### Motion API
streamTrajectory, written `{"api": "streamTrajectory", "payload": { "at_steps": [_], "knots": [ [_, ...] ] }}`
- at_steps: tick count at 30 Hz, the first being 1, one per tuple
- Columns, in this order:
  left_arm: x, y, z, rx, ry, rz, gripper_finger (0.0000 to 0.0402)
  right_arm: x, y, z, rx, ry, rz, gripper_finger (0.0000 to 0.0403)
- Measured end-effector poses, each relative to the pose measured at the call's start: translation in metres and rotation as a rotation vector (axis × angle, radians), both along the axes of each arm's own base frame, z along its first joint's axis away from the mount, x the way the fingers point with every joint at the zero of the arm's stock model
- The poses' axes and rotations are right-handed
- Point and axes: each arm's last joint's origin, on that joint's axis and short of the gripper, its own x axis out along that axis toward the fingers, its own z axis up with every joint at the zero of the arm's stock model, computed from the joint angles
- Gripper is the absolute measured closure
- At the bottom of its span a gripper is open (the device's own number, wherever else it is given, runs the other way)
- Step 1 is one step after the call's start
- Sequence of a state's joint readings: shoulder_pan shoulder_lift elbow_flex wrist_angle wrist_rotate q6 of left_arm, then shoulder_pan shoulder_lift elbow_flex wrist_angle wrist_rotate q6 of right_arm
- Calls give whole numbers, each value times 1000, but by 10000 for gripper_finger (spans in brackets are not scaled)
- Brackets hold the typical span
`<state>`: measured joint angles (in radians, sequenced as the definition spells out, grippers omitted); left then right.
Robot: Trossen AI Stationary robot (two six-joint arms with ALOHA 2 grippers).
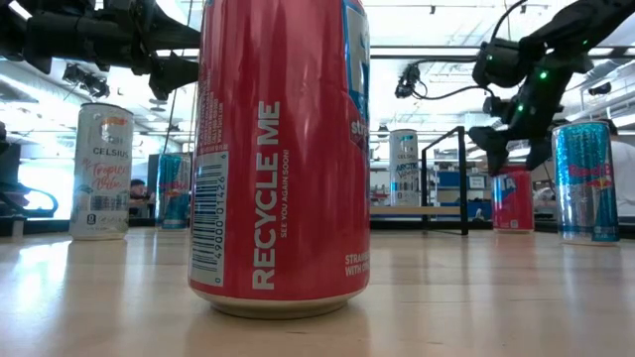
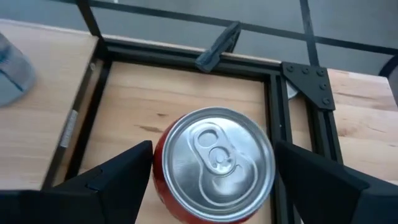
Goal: Place canned beverage on shelf
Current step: Put the top red soda can on the shelf
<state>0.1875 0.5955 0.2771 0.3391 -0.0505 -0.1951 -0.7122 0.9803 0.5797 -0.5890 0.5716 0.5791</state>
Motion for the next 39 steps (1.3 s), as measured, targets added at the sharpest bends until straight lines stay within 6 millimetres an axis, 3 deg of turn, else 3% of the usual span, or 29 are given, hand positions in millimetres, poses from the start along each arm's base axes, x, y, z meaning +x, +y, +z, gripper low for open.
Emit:
{"api": "streamTrajectory", "payload": {
  "at_steps": [10, 18, 24, 30, 39],
  "knots": [
    [0, 0, 0, 0, 0, 0, 104, 8, -7, -10, 31, 61, 41, 58],
    [0, 0, 0, 0, 0, 0, 104, 4, -2, -3, 30, 35, 106, 99],
    [0, 0, 0, -2, -1, 0, 104, 1, 1, 5, 16, 8, 146, 99],
    [0, 0, 0, -1, -1, 0, 104, -1, 4, 29, 0, -26, 196, 100],
    [0, 0, 0, -1, -1, 0, 104, -4, 7, 90, -63, -31, 240, 100]
  ]
}}
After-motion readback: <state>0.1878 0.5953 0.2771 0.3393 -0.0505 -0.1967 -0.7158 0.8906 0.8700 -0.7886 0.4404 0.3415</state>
